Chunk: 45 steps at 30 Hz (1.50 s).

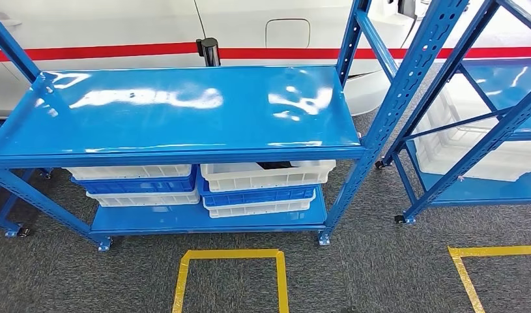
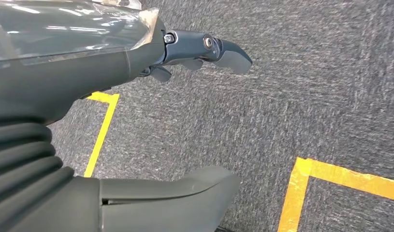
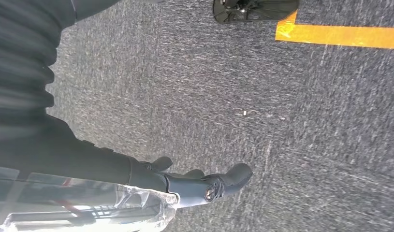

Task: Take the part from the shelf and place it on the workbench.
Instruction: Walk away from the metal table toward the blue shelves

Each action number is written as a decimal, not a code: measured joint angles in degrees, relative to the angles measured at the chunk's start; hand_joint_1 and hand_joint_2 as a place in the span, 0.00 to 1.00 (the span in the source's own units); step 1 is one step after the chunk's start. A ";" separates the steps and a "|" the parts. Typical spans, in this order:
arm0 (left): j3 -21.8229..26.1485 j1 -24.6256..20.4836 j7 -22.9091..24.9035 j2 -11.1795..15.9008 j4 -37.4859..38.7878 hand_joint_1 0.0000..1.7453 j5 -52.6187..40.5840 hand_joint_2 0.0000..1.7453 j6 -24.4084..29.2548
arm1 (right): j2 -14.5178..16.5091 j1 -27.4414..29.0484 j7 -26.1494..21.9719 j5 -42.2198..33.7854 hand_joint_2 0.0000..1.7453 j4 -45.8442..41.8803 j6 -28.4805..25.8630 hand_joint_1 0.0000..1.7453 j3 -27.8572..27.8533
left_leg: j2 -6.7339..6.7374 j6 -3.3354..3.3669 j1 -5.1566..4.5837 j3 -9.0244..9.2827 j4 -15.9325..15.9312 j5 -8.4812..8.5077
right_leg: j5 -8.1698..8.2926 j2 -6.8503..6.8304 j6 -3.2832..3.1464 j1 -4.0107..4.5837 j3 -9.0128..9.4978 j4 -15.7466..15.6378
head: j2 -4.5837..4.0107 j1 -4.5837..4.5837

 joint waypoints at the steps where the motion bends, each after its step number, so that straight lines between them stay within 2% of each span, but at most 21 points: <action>1: 0.69 -0.18 -0.27 -0.11 0.20 0.00 -0.81 0.00 0.37 | 0.11 -0.18 -0.21 0.84 1.00 0.22 -0.13 0.00 -0.59 | 0.00 0.00 0.00 0.00 0.00 0.00 | 0.00 0.00 0.00 0.00 0.00 0.00 | 0.00 0.00; 6: 3.09 -0.80 -1.09 -0.51 0.93 0.00 -3.14 0.00 1.41 | 0.49 -0.82 -0.87 3.27 1.00 1.02 -0.52 0.00 -2.75 | 0.00 0.00 0.00 0.00 0.00 0.00 | 0.00 0.00 0.00 0.00 0.00 0.00 | 0.00 0.01; 19: 4.67 -0.98 -2.01 -0.78 1.34 0.00 -2.70 0.00 0.99 | 0.68 -1.21 -1.14 3.22 1.00 1.57 0.02 0.00 -4.02 | 0.00 0.00 0.00 -0.01 0.00 0.00 | 0.00 0.00 0.00 0.00 0.00 0.00 | 0.00 0.00; 23: 6.17 -1.26 -6.47 -0.78 1.34 0.00 0.37 1.00 -2.89 | 0.68 -1.93 -3.84 1.10 1.00 1.57 3.36 0.00 -4.95 | 0.00 0.00 0.00 -0.01 0.00 0.00 | 0.01 0.00 0.00 0.00 0.00 0.00 | 0.00 0.00; 27: 7.89 -2.57 -11.71 -0.82 1.34 0.00 2.38 1.00 -9.19 | 0.81 -3.78 -8.28 -0.45 1.00 1.57 8.92 0.00 -5.96 | 0.00 -0.01 0.00 0.00 0.01 0.03 | 0.03 0.00 0.01 0.00 0.00 0.00 | 0.00 0.00; 29: 8.12 -3.83 -12.48 -0.94 1.34 0.00 1.99 1.00 -10.64 | 1.01 -5.16 -9.15 -0.07 1.00 1.57 10.70 0.00 -6.08 | 0.00 -0.02 0.00 0.02 0.01 0.06 | 0.04 0.00 0.01 0.00 0.02 0.01 | 0.00 0.01; 34: 8.19 -5.69 -7.67 -1.19 1.34 0.00 1.02 1.00 -7.42 | 1.31 -6.85 -5.18 0.99 1.00 1.57 8.52 0.00 -6.04 | -0.01 -0.03 0.00 0.12 0.01 0.06 | 0.04 0.00 0.01 0.00 0.12 0.02 | 0.00 0.01; 45: 7.65 -5.17 -6.21 -0.92 1.32 0.00 1.45 1.00 -5.78 | 0.96 -5.90 -3.80 -0.22 1.00 1.55 6.83 0.00 -5.59 | -0.01 -0.04 0.00 0.01 0.01 0.04 | 0.02 0.01 0.01 0.00 0.02 0.02 | 0.00 0.02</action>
